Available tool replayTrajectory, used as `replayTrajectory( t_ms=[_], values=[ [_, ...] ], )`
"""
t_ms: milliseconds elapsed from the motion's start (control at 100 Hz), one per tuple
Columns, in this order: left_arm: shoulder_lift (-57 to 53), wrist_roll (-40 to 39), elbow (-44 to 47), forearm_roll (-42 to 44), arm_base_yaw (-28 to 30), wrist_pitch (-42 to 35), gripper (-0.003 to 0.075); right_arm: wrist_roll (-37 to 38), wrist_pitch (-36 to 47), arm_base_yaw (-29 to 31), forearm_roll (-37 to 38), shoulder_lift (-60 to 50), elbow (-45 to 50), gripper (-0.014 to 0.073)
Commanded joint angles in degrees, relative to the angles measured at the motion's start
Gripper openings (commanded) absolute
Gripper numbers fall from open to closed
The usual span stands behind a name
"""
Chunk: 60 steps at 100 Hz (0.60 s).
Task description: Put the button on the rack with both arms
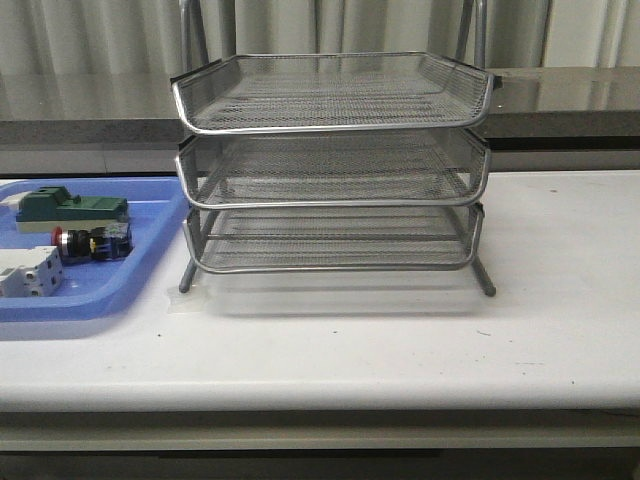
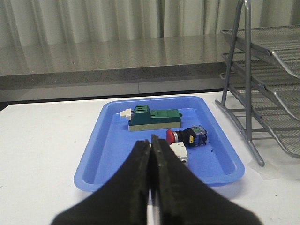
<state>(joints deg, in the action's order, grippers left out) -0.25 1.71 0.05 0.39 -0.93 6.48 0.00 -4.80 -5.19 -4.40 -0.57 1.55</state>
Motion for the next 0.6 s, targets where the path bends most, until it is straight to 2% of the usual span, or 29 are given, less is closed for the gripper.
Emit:
replayTrajectory(
  t_ms=[0,180,420,530,590],
  values=[
    [-1.8,-0.6,2.7,-0.4,-0.3,-4.3,-0.002,0.0,4.8,0.3,0.4,-1.2,-0.8,-0.0069],
    [-1.8,-0.6,2.7,-0.4,-0.3,-4.3,-0.002,0.0,4.8,0.3,0.4,-1.2,-0.8,-0.0069],
    [-1.8,-0.6,2.7,-0.4,-0.3,-4.3,-0.002,0.0,13.4,0.3,-0.3,-1.2,-1.5,-0.0069],
    [-1.8,-0.6,2.7,-0.4,-0.3,-4.3,-0.002,0.0,9.6,0.3,-1.5,-1.0,-5.2,-0.0069],
    [-1.8,-0.6,2.7,-0.4,-0.3,-4.3,-0.002,0.0,4.8,0.3,-1.7,-0.2,-8.0,-0.0069]
  ],
)
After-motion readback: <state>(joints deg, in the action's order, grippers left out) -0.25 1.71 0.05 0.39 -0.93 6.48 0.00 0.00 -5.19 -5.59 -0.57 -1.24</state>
